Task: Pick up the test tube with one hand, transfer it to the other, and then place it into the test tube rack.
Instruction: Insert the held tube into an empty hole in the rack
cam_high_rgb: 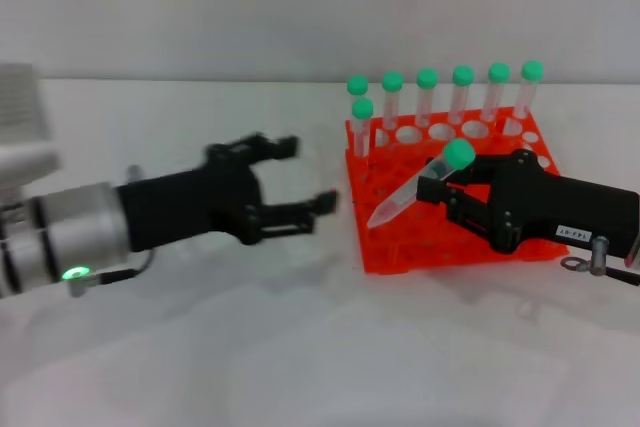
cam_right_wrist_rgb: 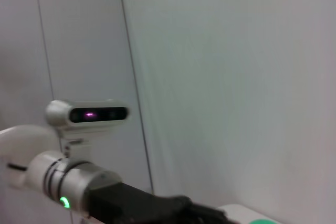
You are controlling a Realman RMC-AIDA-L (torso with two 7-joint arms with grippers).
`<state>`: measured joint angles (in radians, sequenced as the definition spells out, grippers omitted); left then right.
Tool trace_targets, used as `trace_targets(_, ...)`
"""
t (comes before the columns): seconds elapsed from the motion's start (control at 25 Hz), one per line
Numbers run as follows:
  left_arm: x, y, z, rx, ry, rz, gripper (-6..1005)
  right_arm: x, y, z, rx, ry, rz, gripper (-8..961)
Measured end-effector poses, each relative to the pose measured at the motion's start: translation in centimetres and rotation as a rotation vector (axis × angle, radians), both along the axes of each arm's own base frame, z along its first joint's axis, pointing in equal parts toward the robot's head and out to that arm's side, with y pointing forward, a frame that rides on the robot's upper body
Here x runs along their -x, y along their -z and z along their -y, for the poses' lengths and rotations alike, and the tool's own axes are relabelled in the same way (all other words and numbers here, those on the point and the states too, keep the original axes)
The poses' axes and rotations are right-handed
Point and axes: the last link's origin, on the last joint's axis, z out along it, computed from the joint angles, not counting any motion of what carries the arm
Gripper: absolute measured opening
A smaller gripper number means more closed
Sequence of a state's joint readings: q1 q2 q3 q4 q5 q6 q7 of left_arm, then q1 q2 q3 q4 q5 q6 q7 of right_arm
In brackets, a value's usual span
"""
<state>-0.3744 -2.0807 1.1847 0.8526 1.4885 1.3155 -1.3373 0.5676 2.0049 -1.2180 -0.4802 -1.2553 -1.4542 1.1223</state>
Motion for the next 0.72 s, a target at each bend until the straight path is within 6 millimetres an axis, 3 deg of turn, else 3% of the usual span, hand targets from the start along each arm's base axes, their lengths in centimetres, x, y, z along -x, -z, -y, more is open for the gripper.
trace_targets(0.08,1.2,-0.9,0.6,-0.071,-0.014,0.029,893,-0.2,-0.1,-0.1,-0.009,0.01,0.0,213)
trace_targets(0.28,4.7,-2.9,2.5,-0.25,-0.118,0.148,892,-0.3,-0.2,-0.3,-0.031,0.021,0.002,219)
trace_targets(0.56,8.3,-3.6,5.1,-0.453,-0.214,0.241,892,-0.1,-0.2,-1.3,-0.063,0.035,0.036,228)
trace_targets(0.72,9.3,-3.5,5.8,-0.509,-0.246,0.257,891,0.2,-0.2,-2.4,-0.094,0.041,0.076,233)
